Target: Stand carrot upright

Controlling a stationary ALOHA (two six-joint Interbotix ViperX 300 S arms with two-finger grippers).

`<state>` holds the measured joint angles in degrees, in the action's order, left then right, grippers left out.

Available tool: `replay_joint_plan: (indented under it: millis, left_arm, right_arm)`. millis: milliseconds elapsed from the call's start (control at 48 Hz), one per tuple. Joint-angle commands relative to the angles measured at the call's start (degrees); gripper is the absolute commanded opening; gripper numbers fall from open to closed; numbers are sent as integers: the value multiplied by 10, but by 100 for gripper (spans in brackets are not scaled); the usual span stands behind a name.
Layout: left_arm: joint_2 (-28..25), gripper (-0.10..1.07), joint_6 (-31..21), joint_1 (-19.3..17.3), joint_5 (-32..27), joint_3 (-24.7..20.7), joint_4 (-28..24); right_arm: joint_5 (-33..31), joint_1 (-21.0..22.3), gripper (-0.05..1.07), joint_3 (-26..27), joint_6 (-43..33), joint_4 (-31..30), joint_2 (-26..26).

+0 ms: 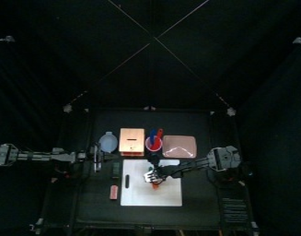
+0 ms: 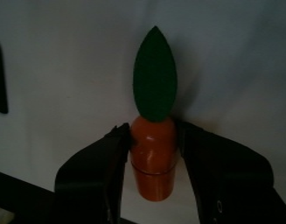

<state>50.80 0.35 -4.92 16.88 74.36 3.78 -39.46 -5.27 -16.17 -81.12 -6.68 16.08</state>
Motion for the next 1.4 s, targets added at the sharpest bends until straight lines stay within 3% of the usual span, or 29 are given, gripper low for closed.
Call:
replay_joint_plan:
  millis: [0, 167, 458, 625, 854, 1062, 1229, 1375]
  left_arm:
    - [-3, 1, 1, -4, 6, -8, -2]
    - [-3, 1, 0, -5, 5, -9, -2]
    - [-3, 1, -4, -4, 5, -9, 1]
    - [-3, 1, -3, -4, 5, -6, 1]
    - [-4, 1, -1, -5, 6, -20, -1]
    - [-3, 1, -2, -7, 6, -25, 1]
    - [-3, 1, -4, -10, 5, -23, 4]
    - [-3, 1, -4, -9, 6, -23, 11]
  right_arm:
    - [4, -4, 62, 18, 0, -60, -42]
    - [11, -23, 62, 15, -8, -200, -74]
    - [25, -67, 62, -18, -11, -375, -86]
    - [27, -91, 62, -48, -56, -493, -101]
    - [56, -114, 61, -134, -247, -686, -142]
    - [33, -137, 61, -190, -432, -862, -146]
    - [-11, -144, 61, -223, -528, -950, -142]
    - [-33, -149, 61, -236, -582, -984, -124]
